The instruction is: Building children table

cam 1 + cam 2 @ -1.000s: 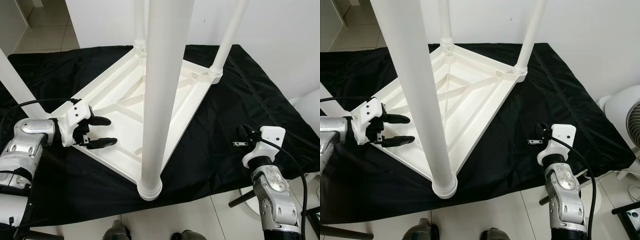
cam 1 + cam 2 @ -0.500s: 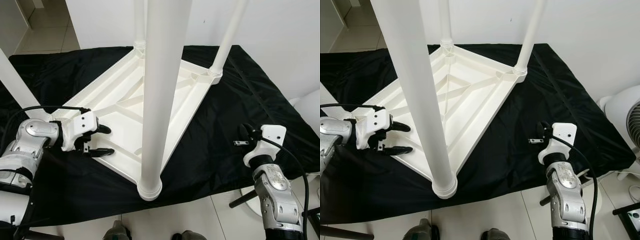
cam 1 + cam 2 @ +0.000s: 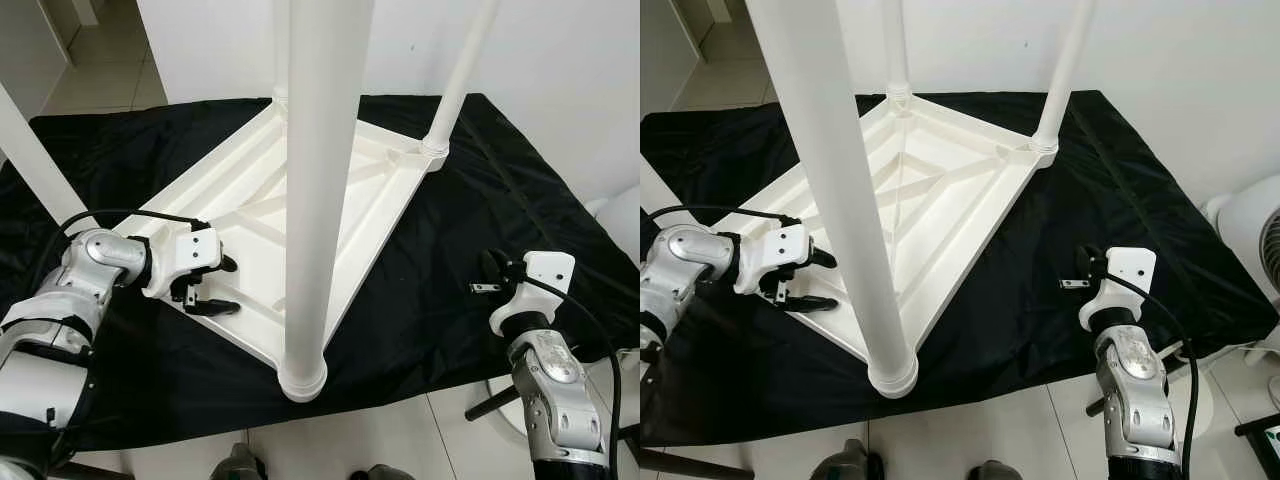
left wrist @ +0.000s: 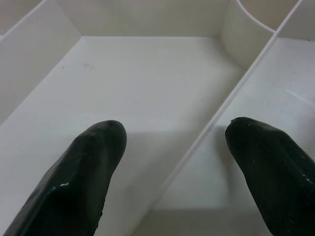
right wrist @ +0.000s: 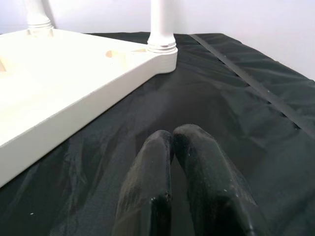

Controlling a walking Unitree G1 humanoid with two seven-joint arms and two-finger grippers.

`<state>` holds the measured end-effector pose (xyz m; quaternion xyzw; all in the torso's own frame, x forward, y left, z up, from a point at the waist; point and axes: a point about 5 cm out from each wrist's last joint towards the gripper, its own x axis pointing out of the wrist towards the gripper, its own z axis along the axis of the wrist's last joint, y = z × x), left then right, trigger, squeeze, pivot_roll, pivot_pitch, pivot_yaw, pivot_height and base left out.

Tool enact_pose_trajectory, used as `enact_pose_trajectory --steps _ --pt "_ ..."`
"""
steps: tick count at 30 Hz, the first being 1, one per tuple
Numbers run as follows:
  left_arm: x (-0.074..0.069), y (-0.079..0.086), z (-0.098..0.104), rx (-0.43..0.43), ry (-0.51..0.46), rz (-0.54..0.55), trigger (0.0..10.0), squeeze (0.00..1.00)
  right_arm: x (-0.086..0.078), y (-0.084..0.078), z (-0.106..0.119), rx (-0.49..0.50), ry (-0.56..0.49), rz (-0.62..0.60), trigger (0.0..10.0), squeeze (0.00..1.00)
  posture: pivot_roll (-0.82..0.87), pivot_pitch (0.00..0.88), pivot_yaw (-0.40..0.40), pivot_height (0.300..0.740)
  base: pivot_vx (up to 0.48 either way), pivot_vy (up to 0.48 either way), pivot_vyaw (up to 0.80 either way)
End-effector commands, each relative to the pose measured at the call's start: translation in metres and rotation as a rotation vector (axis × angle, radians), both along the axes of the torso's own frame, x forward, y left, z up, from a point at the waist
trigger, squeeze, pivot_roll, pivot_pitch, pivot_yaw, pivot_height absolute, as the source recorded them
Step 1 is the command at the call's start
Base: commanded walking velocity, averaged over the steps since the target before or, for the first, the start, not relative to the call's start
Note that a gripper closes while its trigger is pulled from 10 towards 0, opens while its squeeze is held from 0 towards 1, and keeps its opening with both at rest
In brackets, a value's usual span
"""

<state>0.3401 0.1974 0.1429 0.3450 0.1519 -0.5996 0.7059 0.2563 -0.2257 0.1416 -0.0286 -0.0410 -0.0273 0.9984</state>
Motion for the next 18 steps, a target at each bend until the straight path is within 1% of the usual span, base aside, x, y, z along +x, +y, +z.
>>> enact_pose_trajectory --steps 1,7,8,10,11,12,17,18 --pt "0.0123 0.003 0.0046 -0.007 -0.156 0.161 10.0 0.0 -0.0024 -0.0021 0.0001 -0.011 0.007 -0.009 10.0 0.0 0.03 0.023 0.023 0.74 0.0 0.0 0.0" --pt "0.0137 0.0028 0.0049 -0.002 -0.152 0.162 10.0 0.0 -0.0029 -0.0024 -0.0005 -0.011 0.009 -0.012 10.0 0.0 0.03 0.021 0.027 0.74 0.0 0.0 0.0" --pt "0.0141 0.0024 0.0054 -0.004 -0.152 0.162 7.2 0.0 -0.0037 -0.0026 -0.0007 -0.011 0.01 -0.015 10.0 0.0 0.03 0.021 0.03 0.74 0.0 0.0 0.0" --pt "0.0144 0.0022 0.0058 -0.006 -0.153 0.162 7.2 0.0 -0.0042 -0.0028 -0.0008 -0.01 0.01 -0.017 10.0 0.0 0.03 0.022 0.03 0.74 0.0 0.0 0.0" --pt "0.0146 0.0023 0.0057 -0.002 -0.152 0.161 3.9 0.0 -0.005 -0.0032 -0.0012 -0.009 0.011 -0.02 10.0 0.0 0.03 0.022 0.032 0.74 0.0 0.0 0.0" --pt "0.0145 0.0028 0.0053 0.003 -0.151 0.16 2.6 0.0 -0.0057 -0.0034 -0.0016 -0.01 0.012 -0.022 10.0 0.0 0.03 0.023 0.032 0.74 0.0 0.0 0.0" --pt "0.0151 0.0035 0.0054 0.007 -0.154 0.164 2.6 0.0 -0.0063 -0.0036 -0.002 -0.009 0.014 -0.026 10.0 0.0 0.03 0.027 0.034 0.74 0.0 0.0 0.0" --pt "0.0154 0.0034 0.0056 0.008 -0.156 0.166 3.8 0.0 -0.0063 -0.0036 -0.002 -0.009 0.014 -0.027 10.0 0.0 0.03 0.027 0.034 0.74 0.0 0.0 0.0"
